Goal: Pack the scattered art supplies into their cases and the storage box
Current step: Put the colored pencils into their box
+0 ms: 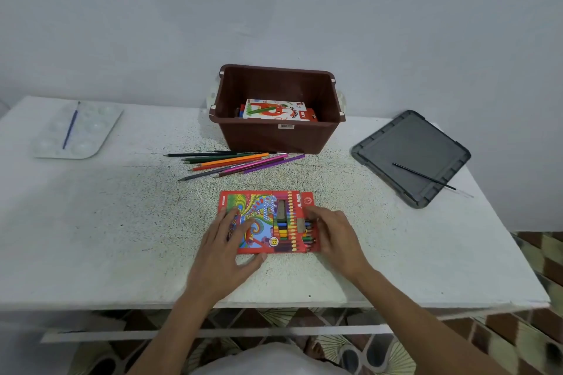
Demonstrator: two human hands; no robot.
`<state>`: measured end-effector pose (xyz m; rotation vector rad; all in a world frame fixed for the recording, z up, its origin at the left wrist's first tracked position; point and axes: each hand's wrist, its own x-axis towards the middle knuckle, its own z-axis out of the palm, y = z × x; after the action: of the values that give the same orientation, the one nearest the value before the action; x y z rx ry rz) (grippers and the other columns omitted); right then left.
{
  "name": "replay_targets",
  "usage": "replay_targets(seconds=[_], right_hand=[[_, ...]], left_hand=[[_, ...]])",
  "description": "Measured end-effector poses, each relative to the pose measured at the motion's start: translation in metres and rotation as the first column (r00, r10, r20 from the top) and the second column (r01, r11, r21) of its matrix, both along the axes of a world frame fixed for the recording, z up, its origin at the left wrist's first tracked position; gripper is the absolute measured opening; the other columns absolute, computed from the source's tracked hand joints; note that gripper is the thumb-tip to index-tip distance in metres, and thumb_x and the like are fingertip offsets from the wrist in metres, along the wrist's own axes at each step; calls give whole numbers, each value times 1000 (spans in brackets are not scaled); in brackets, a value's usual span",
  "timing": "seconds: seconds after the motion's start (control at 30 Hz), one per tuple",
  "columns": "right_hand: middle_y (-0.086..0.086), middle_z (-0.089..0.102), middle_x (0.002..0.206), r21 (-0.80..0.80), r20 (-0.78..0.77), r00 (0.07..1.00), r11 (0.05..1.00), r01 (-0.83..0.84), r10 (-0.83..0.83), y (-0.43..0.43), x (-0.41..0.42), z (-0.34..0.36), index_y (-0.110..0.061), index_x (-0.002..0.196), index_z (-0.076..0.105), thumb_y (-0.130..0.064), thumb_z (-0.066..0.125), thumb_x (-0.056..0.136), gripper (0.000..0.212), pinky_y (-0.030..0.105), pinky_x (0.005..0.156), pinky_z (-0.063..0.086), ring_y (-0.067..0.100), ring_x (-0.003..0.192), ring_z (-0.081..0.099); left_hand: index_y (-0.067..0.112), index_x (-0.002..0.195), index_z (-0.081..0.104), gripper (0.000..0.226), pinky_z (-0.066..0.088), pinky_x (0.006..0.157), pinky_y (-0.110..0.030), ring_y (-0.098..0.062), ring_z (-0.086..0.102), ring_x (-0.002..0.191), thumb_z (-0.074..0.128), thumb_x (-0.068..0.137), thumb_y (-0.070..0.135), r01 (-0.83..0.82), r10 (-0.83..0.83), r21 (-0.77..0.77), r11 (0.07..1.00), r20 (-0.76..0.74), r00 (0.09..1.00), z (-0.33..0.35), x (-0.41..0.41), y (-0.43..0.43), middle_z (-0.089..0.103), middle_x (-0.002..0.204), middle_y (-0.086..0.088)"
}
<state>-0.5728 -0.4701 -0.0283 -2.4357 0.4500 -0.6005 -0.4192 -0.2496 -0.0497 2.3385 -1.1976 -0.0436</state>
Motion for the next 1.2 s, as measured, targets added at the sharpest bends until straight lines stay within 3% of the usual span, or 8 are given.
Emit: replay_targets(seconds=[0.13, 0.27, 0.47, 0.6, 0.77, 0.87, 1.0, 1.2], right_hand=[[-14, 66, 116, 86, -32, 999, 996, 26, -23, -3, -3, -1, -27, 130, 57, -14, 42, 96, 39, 35, 80, 49, 13, 98, 56], [-21, 63, 110, 132, 5, 999, 990, 42, -43, -4, -6, 3, -36, 127, 57, -17, 45, 97, 37, 28, 76, 49, 6, 98, 58], [-14, 65, 111, 98, -17, 999, 994, 53, -52, -6, -5, -6, -28, 129, 58, -12, 49, 98, 36, 24, 76, 45, 5, 97, 56], [-13, 65, 106, 70, -13, 998, 996, 56, -56, -6, -4, -9, -23, 127, 60, -14, 49, 96, 34, 21, 74, 40, 6, 93, 54], [-18, 59, 106, 58, 9, 998, 997, 60, -60, -4, -4, -11, -25, 127, 56, -13, 51, 93, 36, 17, 74, 38, 1, 96, 50], [-17, 59, 109, 41, 3, 998, 997, 63, -63, -4, -4, -15, -23, 127, 57, -12, 52, 93, 36, 17, 76, 37, -1, 99, 48], [-15, 63, 111, 34, 14, 998, 998, 59, -60, -3, -3, -14, -22, 127, 59, -11, 50, 94, 36, 15, 79, 36, 2, 99, 49], [-17, 63, 111, 43, 49, 998, 998, 48, -50, -1, -3, -10, -27, 126, 56, -21, 45, 99, 30, 19, 82, 39, 3, 98, 50]], left_hand=[[37, 139, 42, 70, 23, 113, -41, -11, 7, 149, 49, 80, 74, 7, -8, -35, 999, -40, 999, 1, 1, 0, 23, 158, 6], [35, 138, 46, 68, 31, 109, -40, -16, 29, 142, 50, 80, 70, -46, 24, -122, 991, -169, 985, 9, 8, -2, 31, 154, 4], [24, 128, 60, 57, 40, 102, -42, -19, 45, 126, 51, 86, 61, -118, 109, -85, 989, -103, 989, 19, 31, -11, 49, 140, 0], [16, 115, 68, 33, 54, 82, -40, -18, 64, 96, 62, 90, 37, -119, 120, -101, 988, 2, 993, 34, 56, -26, 66, 110, -2], [12, 112, 71, 23, 53, 65, -29, -21, 67, 80, 64, 92, 20, -79, 89, -105, 991, 90, 992, 51, 84, -53, 71, 99, -6], [12, 119, 68, 27, 53, 70, -34, -25, 65, 92, 55, 96, 20, -54, 57, -25, 998, 134, 989, 54, 97, -72, 68, 108, -7], [7, 131, 57, 39, 52, 84, -43, -31, 56, 109, 56, 92, 9, 0, -53, 235, 972, 222, 974, 45, 101, -92, 57, 124, -12], [12, 93, 74, 19, 52, 65, -37, -26, 60, 82, 78, 75, 5, -4, -56, 179, 984, 329, 943, 31, 100, -91, 63, 93, -6]])
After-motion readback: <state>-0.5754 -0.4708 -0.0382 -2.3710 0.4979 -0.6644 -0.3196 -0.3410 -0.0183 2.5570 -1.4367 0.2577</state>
